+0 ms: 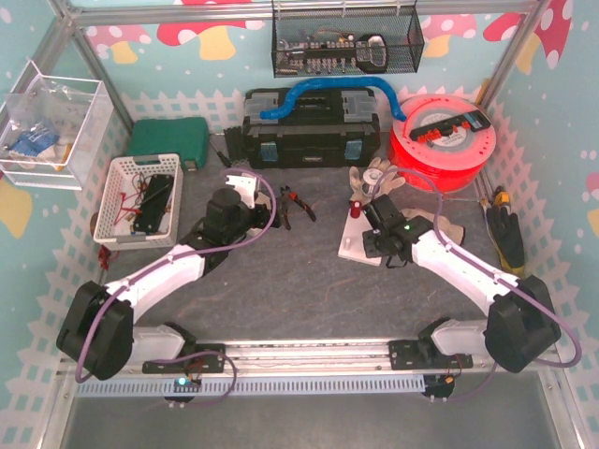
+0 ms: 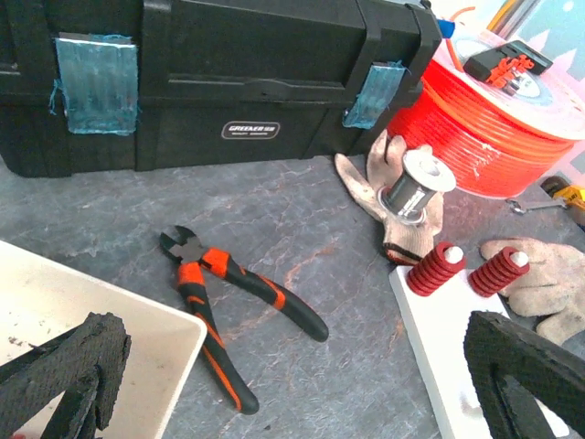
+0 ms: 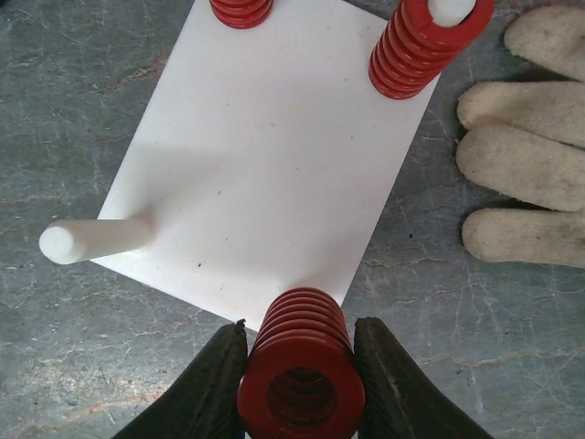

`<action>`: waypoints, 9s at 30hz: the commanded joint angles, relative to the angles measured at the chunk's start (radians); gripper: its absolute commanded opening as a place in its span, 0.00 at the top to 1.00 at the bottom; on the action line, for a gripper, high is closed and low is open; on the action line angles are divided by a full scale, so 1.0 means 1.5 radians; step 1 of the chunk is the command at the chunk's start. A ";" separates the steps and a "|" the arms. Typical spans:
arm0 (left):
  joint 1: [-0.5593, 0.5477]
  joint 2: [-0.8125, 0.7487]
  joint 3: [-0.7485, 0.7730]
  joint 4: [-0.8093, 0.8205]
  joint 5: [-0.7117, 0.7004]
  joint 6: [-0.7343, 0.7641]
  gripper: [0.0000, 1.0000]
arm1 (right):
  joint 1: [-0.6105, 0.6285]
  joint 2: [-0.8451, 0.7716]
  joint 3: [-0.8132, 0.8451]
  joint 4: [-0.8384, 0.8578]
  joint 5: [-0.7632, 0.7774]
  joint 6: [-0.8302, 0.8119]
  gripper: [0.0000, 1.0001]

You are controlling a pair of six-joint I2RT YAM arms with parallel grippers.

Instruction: Install the large spring

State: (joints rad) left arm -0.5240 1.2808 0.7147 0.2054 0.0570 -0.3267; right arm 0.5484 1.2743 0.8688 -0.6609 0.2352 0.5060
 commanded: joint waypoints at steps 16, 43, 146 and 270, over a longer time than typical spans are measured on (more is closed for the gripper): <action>0.046 -0.023 0.013 -0.099 -0.044 -0.123 0.01 | -0.025 0.003 -0.026 0.090 -0.027 -0.022 0.49; 0.223 0.077 0.139 -0.186 0.074 -0.091 0.15 | -0.024 -0.164 -0.077 0.414 0.011 -0.061 0.02; 0.110 0.671 0.816 -0.928 -0.163 -0.657 0.85 | -0.023 -0.147 -0.018 0.237 0.072 -0.169 0.05; 0.087 0.354 0.688 -0.700 0.038 -0.555 0.01 | 0.049 0.086 0.145 0.363 -0.160 -0.276 1.00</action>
State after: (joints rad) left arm -0.4221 1.8572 1.7580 -0.8516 0.2428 -1.2938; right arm 0.6281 1.4200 0.9230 0.2237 -0.0441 -0.0174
